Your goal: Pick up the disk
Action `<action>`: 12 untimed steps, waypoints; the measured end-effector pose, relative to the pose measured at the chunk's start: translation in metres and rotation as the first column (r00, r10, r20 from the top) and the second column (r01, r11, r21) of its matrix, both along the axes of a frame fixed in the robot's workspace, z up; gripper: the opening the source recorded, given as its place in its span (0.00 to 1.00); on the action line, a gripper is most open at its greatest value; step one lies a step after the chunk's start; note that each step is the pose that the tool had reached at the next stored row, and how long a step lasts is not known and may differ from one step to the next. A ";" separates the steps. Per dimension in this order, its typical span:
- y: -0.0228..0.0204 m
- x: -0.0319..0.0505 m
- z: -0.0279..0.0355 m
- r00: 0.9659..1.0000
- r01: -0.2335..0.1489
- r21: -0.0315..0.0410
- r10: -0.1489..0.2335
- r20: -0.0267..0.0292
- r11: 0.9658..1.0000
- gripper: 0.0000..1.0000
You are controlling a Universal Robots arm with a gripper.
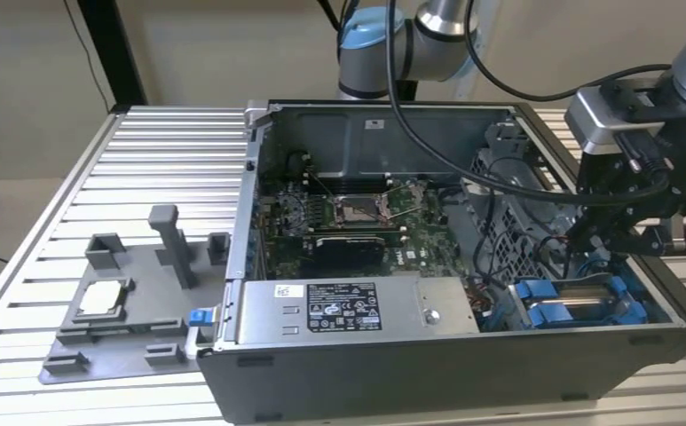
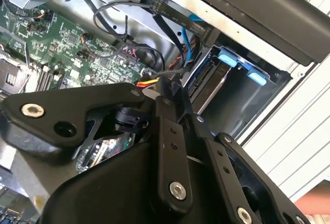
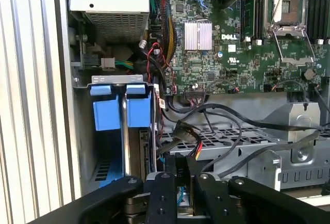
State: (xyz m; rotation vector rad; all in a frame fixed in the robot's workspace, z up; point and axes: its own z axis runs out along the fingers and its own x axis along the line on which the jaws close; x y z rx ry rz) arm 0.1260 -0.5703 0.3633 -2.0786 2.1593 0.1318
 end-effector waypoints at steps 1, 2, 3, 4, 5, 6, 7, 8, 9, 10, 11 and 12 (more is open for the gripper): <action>-0.0006 0.0008 0.0000 1.000 0.000 0.000 0.000 -0.007 1.000 0.00; -0.0016 0.0019 -0.0001 1.000 0.000 0.000 0.000 -0.015 1.000 0.00; -0.0025 0.0030 -0.0001 1.000 0.000 -0.001 0.000 -0.024 1.000 0.00; -0.0034 0.0041 -0.0001 0.999 0.000 -0.001 0.000 -0.033 1.000 0.00; -0.0044 0.0052 -0.0001 0.999 0.000 -0.002 0.000 -0.041 1.000 0.00; -0.0053 0.0067 -0.0001 0.999 0.000 -0.002 0.000 -0.046 1.000 0.00; -0.0060 0.0081 -0.0001 0.999 0.000 -0.002 0.000 -0.049 1.000 0.00; -0.0065 0.0088 -0.0001 0.999 0.000 -0.002 0.000 -0.050 1.000 0.00; -0.0065 0.0087 -0.0001 0.999 0.000 -0.002 -0.001 -0.050 1.000 0.00; -0.0065 0.0088 -0.0001 0.999 0.001 -0.002 -0.001 -0.050 1.000 0.00; -0.0069 0.0095 -0.0002 0.999 0.001 -0.002 -0.001 -0.051 1.000 0.00; -0.0076 0.0110 -0.0003 0.999 0.001 -0.002 -0.001 -0.051 1.000 0.00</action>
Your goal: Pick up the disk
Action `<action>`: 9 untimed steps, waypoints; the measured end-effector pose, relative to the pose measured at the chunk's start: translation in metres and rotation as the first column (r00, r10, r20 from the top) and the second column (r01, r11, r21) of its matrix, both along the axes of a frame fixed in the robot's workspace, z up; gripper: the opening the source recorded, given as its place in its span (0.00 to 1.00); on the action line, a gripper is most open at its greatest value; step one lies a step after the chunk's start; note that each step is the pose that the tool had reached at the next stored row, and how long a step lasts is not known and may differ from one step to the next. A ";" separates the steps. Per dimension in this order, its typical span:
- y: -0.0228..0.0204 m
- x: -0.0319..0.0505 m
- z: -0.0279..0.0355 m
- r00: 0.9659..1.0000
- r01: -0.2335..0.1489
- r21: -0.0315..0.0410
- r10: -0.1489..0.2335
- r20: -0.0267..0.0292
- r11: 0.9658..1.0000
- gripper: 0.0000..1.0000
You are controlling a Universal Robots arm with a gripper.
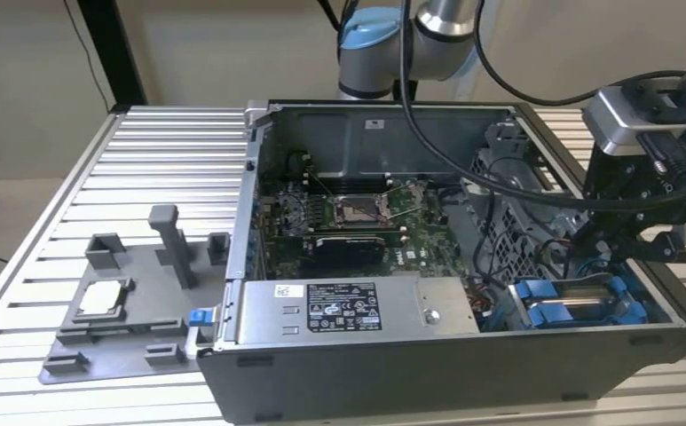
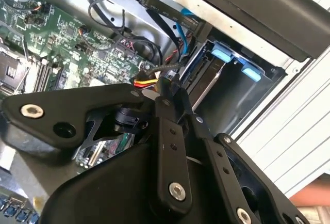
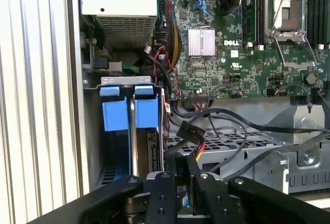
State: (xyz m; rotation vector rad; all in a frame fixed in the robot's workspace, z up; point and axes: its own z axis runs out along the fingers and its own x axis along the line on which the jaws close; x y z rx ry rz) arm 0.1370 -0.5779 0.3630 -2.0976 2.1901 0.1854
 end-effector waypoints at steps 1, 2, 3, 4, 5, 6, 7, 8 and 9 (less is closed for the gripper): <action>-0.0007 0.0015 -0.0002 1.000 0.000 0.000 0.000 0.000 1.000 0.00; -0.0014 0.0035 -0.0005 1.000 0.000 0.000 0.000 -0.001 1.000 0.00; -0.0019 0.0061 -0.0011 1.000 0.000 0.000 0.000 -0.001 1.000 0.00; -0.0023 0.0080 -0.0018 1.000 0.001 0.000 -0.001 -0.001 1.000 0.00; -0.0028 0.0096 -0.0023 1.000 0.001 -0.001 -0.001 -0.001 1.000 0.00; -0.0033 0.0109 -0.0027 1.000 0.001 -0.002 -0.001 -0.001 1.000 0.00; -0.0038 0.0122 -0.0029 1.000 0.001 -0.003 -0.001 -0.002 1.000 0.00; -0.0041 0.0137 -0.0033 1.000 0.001 -0.004 -0.001 -0.003 1.000 0.00; -0.0045 0.0154 -0.0038 1.000 0.001 -0.005 -0.001 -0.004 1.000 0.00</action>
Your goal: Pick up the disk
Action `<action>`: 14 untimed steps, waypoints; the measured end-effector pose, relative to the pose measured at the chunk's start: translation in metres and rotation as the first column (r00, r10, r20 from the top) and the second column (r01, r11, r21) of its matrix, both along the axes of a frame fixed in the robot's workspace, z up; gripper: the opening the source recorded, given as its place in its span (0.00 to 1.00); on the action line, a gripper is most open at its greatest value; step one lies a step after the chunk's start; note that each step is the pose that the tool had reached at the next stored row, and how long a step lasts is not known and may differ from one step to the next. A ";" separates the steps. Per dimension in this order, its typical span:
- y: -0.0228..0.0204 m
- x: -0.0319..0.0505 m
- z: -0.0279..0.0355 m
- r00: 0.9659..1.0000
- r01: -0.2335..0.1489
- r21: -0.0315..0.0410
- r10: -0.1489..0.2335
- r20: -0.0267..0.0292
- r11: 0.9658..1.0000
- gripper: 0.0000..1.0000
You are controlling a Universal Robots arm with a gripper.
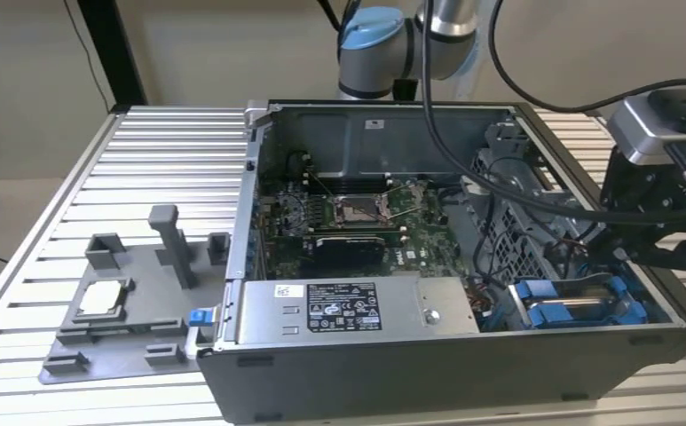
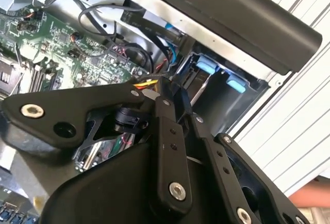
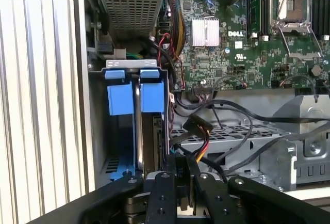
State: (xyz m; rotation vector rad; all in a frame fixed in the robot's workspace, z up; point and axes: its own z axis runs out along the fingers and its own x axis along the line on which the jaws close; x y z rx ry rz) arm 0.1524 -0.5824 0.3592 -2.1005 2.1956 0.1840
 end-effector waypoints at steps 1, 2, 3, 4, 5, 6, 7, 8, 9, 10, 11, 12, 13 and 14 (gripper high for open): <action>-0.0002 0.0017 -0.0006 1.000 0.000 -0.001 0.000 -0.001 1.000 0.00; -0.0003 0.0031 -0.0012 1.000 0.000 -0.002 0.000 -0.002 1.000 0.00; -0.0005 0.0043 -0.0017 1.000 0.001 -0.003 -0.001 -0.005 1.000 0.00; -0.0006 0.0049 -0.0020 1.000 0.002 -0.005 -0.002 -0.008 1.000 0.00; -0.0006 0.0051 -0.0021 1.000 0.005 -0.006 -0.005 -0.013 1.000 0.00; -0.0007 0.0050 -0.0023 1.000 0.009 -0.008 -0.010 -0.017 1.000 0.00; -0.0008 0.0050 -0.0026 1.000 0.014 -0.009 -0.014 -0.020 1.000 0.00; -0.0008 0.0050 -0.0030 1.000 0.018 -0.010 -0.018 -0.022 1.000 0.00; -0.0008 0.0052 -0.0036 0.999 0.023 -0.011 -0.023 -0.023 1.000 0.00; -0.0008 0.0053 -0.0043 0.999 0.028 -0.012 -0.028 -0.023 1.000 0.00; -0.0008 0.0053 -0.0050 0.999 0.034 -0.013 -0.034 -0.023 0.999 0.00; -0.0008 0.0054 -0.0056 0.999 0.042 -0.014 -0.042 -0.023 0.999 0.00; -0.0008 0.0055 -0.0061 0.998 0.050 -0.015 -0.051 -0.023 0.999 0.00; -0.0008 0.0054 -0.0065 0.998 0.059 -0.015 -0.059 -0.024 0.998 0.00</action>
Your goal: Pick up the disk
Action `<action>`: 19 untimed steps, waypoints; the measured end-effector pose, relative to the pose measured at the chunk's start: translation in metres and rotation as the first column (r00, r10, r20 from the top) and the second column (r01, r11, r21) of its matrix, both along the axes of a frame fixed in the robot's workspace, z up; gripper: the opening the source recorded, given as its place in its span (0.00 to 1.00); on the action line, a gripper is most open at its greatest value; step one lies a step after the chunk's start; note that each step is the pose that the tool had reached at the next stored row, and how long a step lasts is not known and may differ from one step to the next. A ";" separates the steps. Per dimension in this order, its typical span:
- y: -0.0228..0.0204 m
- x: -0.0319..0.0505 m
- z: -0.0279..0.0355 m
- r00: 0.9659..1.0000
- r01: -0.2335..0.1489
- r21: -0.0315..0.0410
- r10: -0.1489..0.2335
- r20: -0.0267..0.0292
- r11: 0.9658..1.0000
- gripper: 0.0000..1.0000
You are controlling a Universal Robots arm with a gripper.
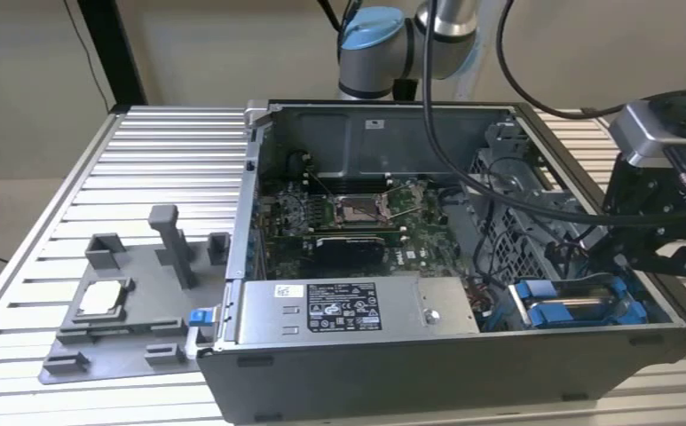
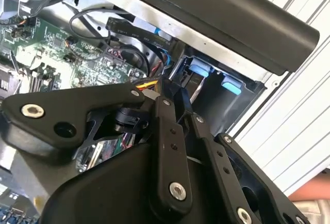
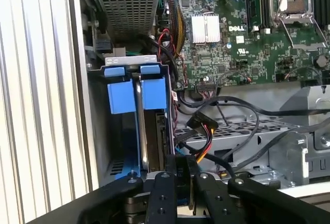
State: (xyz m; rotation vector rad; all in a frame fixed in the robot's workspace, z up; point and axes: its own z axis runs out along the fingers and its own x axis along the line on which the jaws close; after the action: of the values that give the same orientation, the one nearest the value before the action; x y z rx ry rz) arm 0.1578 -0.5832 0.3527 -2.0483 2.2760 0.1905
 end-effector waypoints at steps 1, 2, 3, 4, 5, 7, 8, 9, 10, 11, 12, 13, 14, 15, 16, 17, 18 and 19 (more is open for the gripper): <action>-0.0001 0.0000 -0.0002 1.000 0.008 -0.001 -0.008 -0.002 1.000 0.00; -0.0003 -0.0001 -0.0004 1.000 0.013 -0.002 -0.013 -0.009 1.000 0.00; -0.0003 -0.0001 -0.0005 1.000 0.020 -0.003 -0.021 -0.017 1.000 0.00; -0.0002 -0.0001 -0.0008 0.999 0.028 -0.004 -0.028 -0.020 1.000 0.00; -0.0002 -0.0001 -0.0015 0.999 0.037 -0.005 -0.037 -0.021 0.999 0.00; -0.0003 -0.0001 -0.0016 0.999 0.038 -0.005 -0.038 -0.021 0.999 0.00; -0.0003 -0.0001 -0.0016 0.999 0.038 -0.005 -0.038 -0.021 0.999 0.00; -0.0003 -0.0001 -0.0016 0.999 0.038 -0.005 -0.038 -0.021 0.999 0.00; -0.0003 -0.0001 -0.0017 0.999 0.038 -0.005 -0.038 -0.021 0.999 0.00; -0.0002 -0.0001 -0.0024 0.999 0.038 -0.005 -0.038 -0.021 0.999 0.00; -0.0002 0.0002 -0.0032 0.999 0.038 -0.005 -0.038 -0.023 0.999 0.00; -0.0002 0.0004 -0.0043 0.999 0.038 -0.005 -0.038 -0.026 0.999 0.00; -0.0002 0.0006 -0.0054 0.999 0.038 -0.005 -0.038 -0.028 0.999 0.00; -0.0002 0.0010 -0.0065 0.999 0.038 -0.006 -0.038 -0.030 0.999 0.00; -0.0003 0.0015 -0.0071 0.999 0.038 -0.006 -0.038 -0.034 0.999 0.00; -0.0003 0.0024 -0.0076 0.998 0.038 -0.006 -0.038 -0.039 0.999 0.00; -0.0003 0.0038 -0.0079 0.998 0.038 -0.007 -0.038 -0.043 0.999 0.00; -0.0003 0.0052 -0.0084 0.998 0.038 -0.007 -0.038 -0.045 0.999 0.00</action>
State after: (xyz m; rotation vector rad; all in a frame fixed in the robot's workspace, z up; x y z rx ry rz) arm 0.1631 -0.5834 0.3444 -2.0218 2.3426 0.2308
